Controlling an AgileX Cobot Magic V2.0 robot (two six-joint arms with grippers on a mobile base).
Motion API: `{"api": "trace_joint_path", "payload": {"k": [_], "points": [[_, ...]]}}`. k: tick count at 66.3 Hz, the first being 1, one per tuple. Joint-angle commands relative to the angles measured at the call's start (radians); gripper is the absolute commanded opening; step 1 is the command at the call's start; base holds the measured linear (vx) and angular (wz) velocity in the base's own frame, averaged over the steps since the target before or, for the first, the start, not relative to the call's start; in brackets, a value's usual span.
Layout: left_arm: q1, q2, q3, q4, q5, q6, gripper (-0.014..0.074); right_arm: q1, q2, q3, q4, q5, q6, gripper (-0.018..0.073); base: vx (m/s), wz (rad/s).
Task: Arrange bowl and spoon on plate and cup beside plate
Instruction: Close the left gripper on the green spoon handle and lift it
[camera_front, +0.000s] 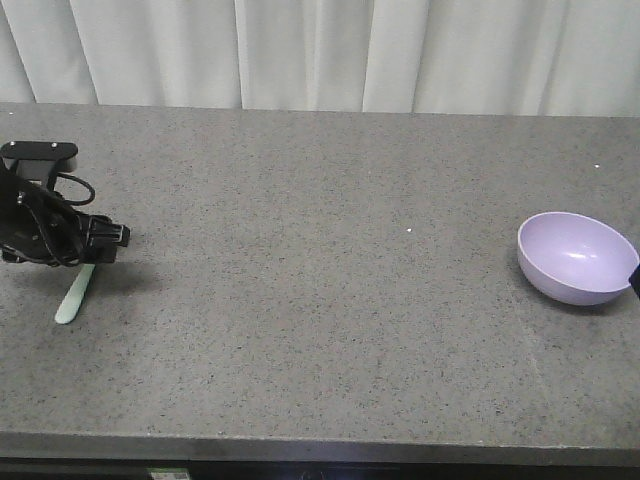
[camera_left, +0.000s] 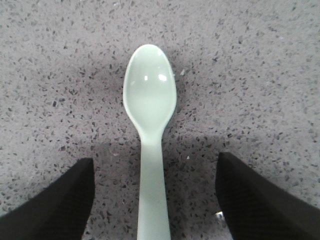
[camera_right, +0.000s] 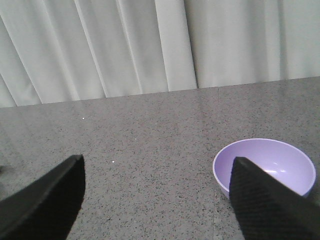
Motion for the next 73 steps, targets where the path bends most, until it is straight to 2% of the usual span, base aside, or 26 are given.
{"api": "trace_joint_path", "payload": {"k": [1, 7, 26, 40, 60, 73], "points": [[-0.004, -0.028, -0.031, 0.005, -0.052, -0.009, 0.0489, -0.005, 0.013, -0.032, 0.0, -0.057, -0.01, 0.0582, 0.0, 0.0], [-0.004, -0.014, -0.031, 0.026, -0.051, -0.009, 0.0489, -0.005, 0.013, -0.032, 0.0, -0.057, -0.01, 0.0582, 0.0, 0.0], [-0.004, 0.035, -0.031, 0.025, -0.033, -0.009, 0.0484, -0.005, 0.013, -0.032, 0.001, -0.058, -0.009, 0.0582, 0.0, 0.0], [-0.004, 0.077, -0.031, 0.028, 0.013, -0.008, 0.0436, -0.005, 0.013, -0.032, 0.001, -0.058, -0.009, 0.0582, 0.0, 0.0], [-0.004, 0.161, -0.031, 0.069, 0.118, -0.006, 0.0301, -0.005, 0.013, -0.032, 0.001, -0.06, -0.009, 0.0582, 0.0, 0.0], [-0.004, 0.171, -0.031, 0.072, 0.164, -0.006, 0.0092, -0.005, 0.013, -0.032, 0.001, -0.061, -0.009, 0.0582, 0.0, 0.0]]}}
